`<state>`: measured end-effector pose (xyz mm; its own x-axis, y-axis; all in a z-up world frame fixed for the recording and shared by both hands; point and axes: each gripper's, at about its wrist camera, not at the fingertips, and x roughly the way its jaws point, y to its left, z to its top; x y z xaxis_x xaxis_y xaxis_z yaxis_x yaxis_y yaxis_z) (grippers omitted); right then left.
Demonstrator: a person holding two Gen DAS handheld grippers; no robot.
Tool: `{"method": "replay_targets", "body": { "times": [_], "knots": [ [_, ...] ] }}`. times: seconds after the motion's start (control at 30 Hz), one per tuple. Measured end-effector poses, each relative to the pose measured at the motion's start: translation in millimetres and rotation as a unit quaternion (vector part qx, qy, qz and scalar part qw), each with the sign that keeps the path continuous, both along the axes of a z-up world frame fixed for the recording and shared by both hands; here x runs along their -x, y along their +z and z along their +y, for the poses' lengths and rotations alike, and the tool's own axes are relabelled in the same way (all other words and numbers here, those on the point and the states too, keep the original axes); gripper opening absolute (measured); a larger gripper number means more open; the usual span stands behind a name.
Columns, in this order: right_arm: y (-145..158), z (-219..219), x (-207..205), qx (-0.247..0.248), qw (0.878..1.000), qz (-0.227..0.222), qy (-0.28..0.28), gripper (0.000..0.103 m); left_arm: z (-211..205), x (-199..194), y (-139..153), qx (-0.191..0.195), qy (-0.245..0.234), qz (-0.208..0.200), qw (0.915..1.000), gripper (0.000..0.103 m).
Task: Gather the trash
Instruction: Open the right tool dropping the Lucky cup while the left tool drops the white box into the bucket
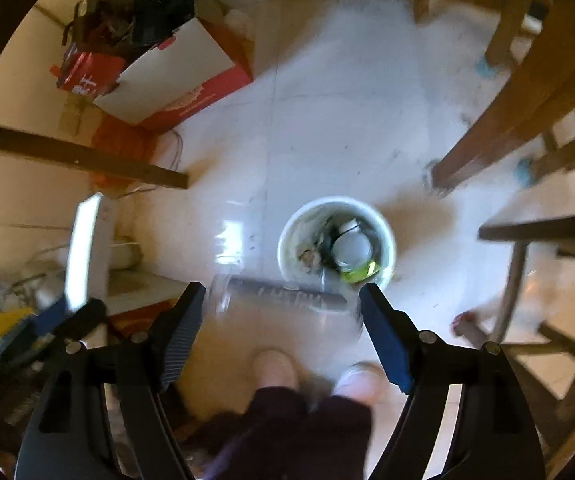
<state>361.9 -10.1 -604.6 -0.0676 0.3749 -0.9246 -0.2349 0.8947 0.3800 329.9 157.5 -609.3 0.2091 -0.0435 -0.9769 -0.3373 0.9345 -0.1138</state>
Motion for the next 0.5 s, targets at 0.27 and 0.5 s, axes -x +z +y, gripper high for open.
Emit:
{"method": "replay_targets", "body": {
  "times": [0.27,0.5],
  "knots": [
    [16,-24,3,0.024,0.999,-0.019,-0.016,0.076,-27,-23,-19,0.028,-0.042,0.021,0.9985,0.051],
    [37,-41,-2,0.044,0.998,-0.043,-0.026,0.076,-55,-50,-40,0.091,-0.072,0.052,0.9918,0.052]
  ]
}}
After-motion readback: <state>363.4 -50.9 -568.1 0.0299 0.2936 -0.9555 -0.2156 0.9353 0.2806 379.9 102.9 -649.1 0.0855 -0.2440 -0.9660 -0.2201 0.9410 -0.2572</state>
